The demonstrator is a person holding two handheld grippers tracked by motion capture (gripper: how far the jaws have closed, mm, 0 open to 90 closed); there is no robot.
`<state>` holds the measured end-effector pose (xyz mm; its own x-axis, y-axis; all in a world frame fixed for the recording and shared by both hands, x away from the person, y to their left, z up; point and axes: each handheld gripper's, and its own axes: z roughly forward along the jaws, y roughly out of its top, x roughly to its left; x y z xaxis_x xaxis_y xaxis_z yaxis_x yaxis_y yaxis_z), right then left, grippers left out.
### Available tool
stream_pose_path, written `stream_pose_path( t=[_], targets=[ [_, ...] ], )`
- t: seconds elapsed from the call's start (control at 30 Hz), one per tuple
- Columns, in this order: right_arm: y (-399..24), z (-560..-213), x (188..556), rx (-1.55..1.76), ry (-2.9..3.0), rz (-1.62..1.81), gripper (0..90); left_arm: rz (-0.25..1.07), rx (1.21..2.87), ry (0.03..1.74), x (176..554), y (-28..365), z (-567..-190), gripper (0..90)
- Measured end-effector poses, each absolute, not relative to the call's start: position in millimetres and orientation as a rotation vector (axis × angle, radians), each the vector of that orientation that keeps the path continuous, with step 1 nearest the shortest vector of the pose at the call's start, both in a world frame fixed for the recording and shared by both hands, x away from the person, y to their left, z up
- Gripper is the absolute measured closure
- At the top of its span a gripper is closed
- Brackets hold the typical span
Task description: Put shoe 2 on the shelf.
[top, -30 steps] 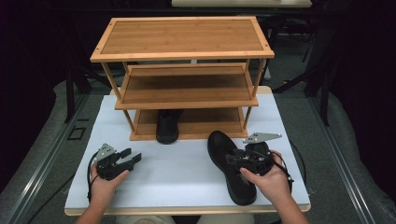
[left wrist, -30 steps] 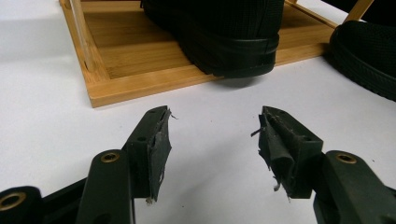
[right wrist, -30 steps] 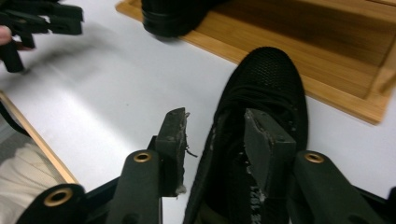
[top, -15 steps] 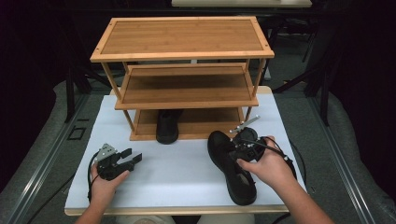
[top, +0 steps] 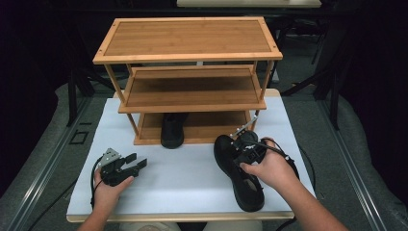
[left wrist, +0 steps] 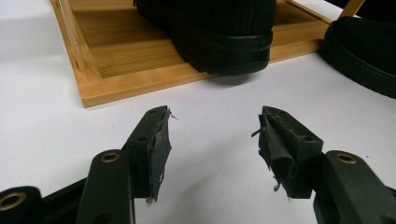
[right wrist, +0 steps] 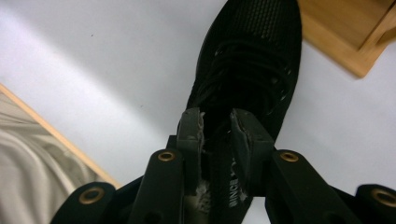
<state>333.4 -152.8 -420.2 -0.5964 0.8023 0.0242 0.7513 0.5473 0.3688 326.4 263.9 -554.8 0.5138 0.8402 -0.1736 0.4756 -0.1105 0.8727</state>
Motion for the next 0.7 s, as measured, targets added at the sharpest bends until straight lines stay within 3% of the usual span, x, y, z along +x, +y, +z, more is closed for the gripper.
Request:
stream_pose_path(
  t=[0.2, 0.53, 0.7],
  targets=[
    [-150, -423, 333, 1.398, 2.658, 0.484, 69.4, 0.452, 1.762, 1.113, 327, 264, -555, 43.2],
    [-156, -421, 334, 1.413, 2.636, 0.518, 72.7, 0.448, 1.762, 1.112, 327, 263, -556, 43.2],
    [-156, -409, 329, 1.423, 2.648, 0.591, 66.8, 0.448, 1.765, 1.11, 327, 263, -556, 43.2]
  ],
)
